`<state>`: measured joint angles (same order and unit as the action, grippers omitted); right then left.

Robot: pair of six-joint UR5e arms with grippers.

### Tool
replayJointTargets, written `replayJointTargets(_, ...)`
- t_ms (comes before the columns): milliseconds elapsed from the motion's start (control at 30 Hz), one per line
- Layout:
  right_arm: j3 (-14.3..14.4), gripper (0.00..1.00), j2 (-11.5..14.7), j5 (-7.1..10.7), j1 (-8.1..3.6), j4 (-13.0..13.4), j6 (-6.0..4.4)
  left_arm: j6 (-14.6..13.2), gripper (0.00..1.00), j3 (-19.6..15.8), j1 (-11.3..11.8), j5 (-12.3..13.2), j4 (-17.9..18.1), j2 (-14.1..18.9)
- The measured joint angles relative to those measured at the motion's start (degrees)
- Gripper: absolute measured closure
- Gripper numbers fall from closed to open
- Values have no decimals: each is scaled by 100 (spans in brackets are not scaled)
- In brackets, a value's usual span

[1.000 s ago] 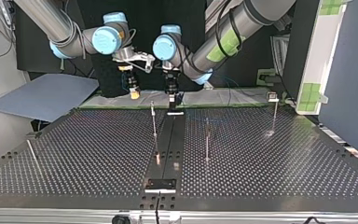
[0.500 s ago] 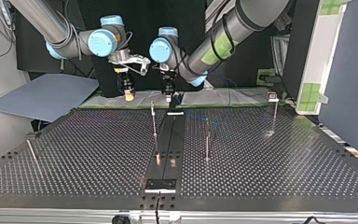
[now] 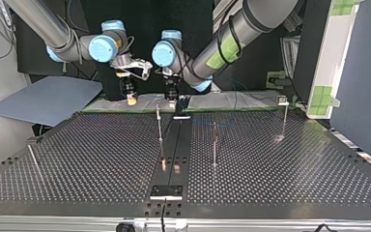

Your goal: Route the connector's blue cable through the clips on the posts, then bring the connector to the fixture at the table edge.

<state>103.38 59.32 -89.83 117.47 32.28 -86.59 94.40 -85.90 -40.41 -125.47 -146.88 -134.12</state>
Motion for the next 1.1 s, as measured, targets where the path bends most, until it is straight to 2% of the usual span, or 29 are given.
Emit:
replayJointTargets(300,-133,98,-9,222,-138,4,-81,2,100,146,1,81,-80,-7)
replayJointTargets(433,-184,98,-10,287,-185,0,-112,6,100,289,-1,95,-194,-124)
replayJointTargets(667,-227,98,-10,341,-258,-5,-123,35,100,570,-3,15,-418,-347)
replayJointTargets(900,-233,98,-18,357,-337,46,-124,20,100,679,40,10,-446,-369)
replayJointTargets(1100,-234,98,-26,393,-355,63,-107,21,100,747,94,-8,-475,-367)
